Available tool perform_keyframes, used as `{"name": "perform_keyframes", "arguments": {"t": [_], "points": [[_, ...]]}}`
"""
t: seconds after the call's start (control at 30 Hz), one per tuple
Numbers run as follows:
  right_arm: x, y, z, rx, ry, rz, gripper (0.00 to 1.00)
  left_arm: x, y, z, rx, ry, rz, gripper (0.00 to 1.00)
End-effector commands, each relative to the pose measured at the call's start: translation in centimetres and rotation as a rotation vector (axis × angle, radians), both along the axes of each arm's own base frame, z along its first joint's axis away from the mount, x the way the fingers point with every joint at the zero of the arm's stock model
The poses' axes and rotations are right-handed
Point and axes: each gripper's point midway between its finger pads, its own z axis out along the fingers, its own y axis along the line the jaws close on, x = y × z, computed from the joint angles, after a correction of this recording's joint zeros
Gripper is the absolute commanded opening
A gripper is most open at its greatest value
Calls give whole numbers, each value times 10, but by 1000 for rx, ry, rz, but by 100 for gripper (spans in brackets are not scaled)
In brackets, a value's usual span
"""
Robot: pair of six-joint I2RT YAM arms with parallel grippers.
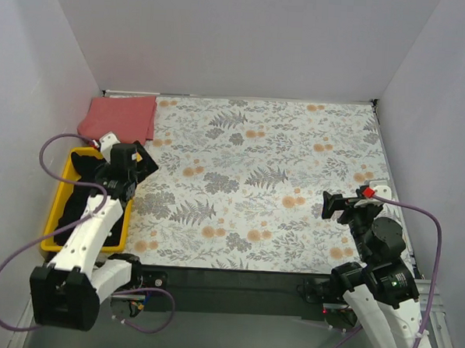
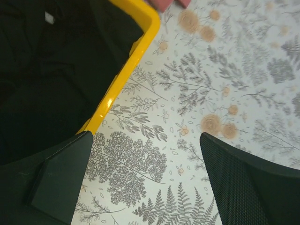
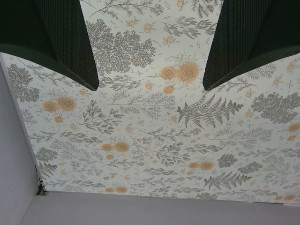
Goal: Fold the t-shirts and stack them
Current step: Grab the tshirt from the pile
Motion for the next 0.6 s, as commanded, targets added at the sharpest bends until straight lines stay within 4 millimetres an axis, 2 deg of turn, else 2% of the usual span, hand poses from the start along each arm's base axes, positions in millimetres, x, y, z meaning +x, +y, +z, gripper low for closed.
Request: {"name": "perform_keyframes", "arguments": {"t": [0.0,0.03,0.07,0.13,0.23,0.33,0.37,0.57], "points": [[0,5,17,25,-67,27,98,12,10,-8,-41,79,56,98],[-1,6,17,26,-68,30,98,15,30,-12,-61,92,114,98],[-1,6,17,25,-68,31,98,17,40,-23,-72,125,144,98],[-1,7,17,26,-68,34,98,19,65,-26,-48,133,216,98],[-1,8,15,21,-63,39,98,18,91,-40,10,180,288,98],[0,9,14,20,-60,44,98,15,108,-64,23,251,324,98],[0,9,14,19,-57,45,98,13,109,-81,13,302,324,98],[1,12,11,14,-43,56,98,4,109,-133,-16,467,331,98]]}}
